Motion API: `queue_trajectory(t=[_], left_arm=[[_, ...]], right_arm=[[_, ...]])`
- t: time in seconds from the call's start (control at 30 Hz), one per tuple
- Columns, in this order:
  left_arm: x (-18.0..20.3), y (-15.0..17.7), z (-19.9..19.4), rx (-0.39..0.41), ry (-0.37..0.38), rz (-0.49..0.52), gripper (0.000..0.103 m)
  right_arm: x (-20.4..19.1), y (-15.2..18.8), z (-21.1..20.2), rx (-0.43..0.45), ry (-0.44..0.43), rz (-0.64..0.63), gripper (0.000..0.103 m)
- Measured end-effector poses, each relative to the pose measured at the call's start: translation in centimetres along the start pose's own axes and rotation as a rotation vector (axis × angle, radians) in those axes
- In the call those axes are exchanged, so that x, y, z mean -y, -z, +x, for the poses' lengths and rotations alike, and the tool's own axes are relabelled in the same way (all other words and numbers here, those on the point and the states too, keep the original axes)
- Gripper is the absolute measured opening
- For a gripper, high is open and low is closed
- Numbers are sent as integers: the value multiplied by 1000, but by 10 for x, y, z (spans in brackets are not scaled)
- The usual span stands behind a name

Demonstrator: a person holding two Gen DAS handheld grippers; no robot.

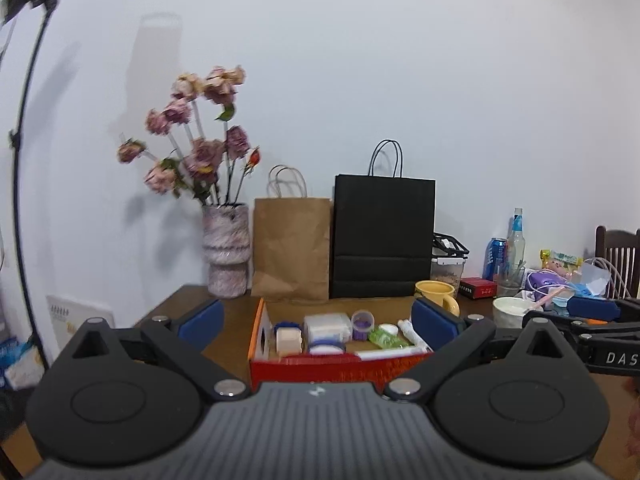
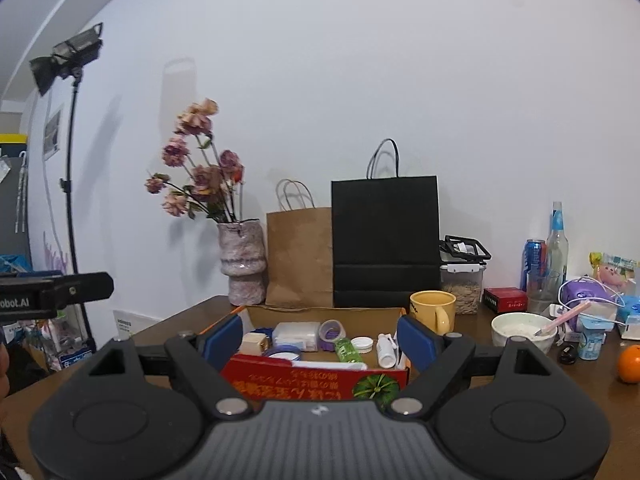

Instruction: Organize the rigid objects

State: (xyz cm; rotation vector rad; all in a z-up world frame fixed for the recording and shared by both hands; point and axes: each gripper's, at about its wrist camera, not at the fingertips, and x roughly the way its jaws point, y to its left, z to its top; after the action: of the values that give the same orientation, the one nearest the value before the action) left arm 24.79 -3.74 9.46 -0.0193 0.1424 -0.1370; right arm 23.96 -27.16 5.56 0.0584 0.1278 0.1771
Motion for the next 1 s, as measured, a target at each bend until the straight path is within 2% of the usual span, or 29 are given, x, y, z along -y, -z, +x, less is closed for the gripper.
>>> queue_trajectory(t=[0.2, 0.37, 0.47, 0.6, 0.67, 0.7, 0.8, 1.0], left_arm=[[1, 29, -66, 43, 9, 21, 103], [-2, 57, -126, 66, -37, 33, 103], [0, 72, -157, 58, -73, 36, 103], [4, 97, -188, 36, -129, 111, 103], [4, 109, -204, 29, -132, 112, 103], [4, 113, -210, 22, -132, 103, 103], [1, 116, -214, 0, -108, 63, 103], [1, 115, -218, 33, -116, 72, 103]], right_arm=[[-28, 28, -57, 17, -26, -8, 85], [-46, 52, -112, 40, -5, -9, 89], [-56, 65, -140, 20, 11, 5, 89], [-77, 91, -185, 27, 59, -6, 89], [-87, 102, -206, 61, 81, -31, 100], [-92, 107, -215, 81, 84, -40, 103], [-99, 111, -224, 88, 60, -63, 103], [-100, 108, -222, 81, 50, -46, 103]])
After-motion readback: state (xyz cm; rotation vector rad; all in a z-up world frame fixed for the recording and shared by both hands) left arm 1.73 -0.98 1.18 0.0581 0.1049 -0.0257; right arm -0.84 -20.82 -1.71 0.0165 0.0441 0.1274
